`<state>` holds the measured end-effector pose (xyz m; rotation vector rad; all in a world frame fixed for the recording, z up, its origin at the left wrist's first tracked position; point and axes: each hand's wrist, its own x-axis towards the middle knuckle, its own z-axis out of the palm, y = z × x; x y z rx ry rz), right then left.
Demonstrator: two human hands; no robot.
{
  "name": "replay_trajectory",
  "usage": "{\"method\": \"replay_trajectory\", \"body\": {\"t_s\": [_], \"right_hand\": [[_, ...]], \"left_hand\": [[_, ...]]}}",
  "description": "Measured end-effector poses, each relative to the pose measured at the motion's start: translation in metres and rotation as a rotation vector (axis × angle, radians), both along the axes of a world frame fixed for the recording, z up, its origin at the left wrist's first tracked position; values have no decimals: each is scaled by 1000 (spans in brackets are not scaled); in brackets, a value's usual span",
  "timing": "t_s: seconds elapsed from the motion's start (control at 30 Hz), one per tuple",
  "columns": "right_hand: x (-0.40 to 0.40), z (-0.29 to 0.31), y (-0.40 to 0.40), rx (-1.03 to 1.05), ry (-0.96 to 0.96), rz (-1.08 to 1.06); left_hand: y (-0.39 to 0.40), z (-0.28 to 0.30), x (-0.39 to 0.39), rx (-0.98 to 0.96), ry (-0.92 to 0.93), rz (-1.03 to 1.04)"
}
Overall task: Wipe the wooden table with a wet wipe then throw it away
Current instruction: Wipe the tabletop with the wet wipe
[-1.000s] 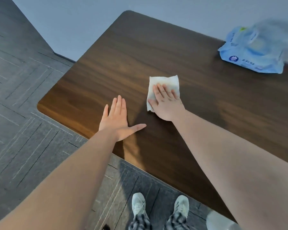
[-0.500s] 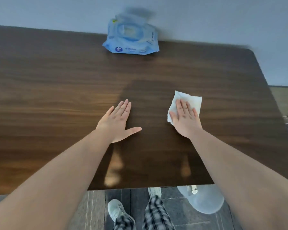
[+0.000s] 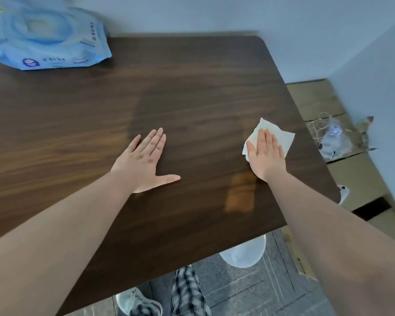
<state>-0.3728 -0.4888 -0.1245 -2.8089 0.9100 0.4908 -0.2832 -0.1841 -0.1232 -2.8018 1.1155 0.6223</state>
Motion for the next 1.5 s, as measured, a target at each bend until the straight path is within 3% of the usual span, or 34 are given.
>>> {"method": "replay_trajectory", "body": {"t_s": [0.33, 0.6, 0.8, 0.97, 1.13, 1.23, 1.5], "right_hand": [[-1, 2, 1, -1, 69, -56], [14, 0, 100, 24, 87, 284], [49, 4, 218, 142, 48, 647], [76, 2, 327, 198, 46, 868], [97, -1, 429, 193, 54, 1062], [102, -4, 486, 183, 40, 1169], [115, -8, 602, 199, 4, 1400]], "left_hand": [[-2, 1, 1, -7, 17, 4], [16, 8, -6, -109, 94, 124], [124, 14, -16, -135, -21, 313], [246, 22, -41, 25, -31, 573], [365, 23, -83, 242, -25, 970], [410, 20, -102, 211, 36, 1196], [426, 7, -106, 79, 27, 1225]]}}
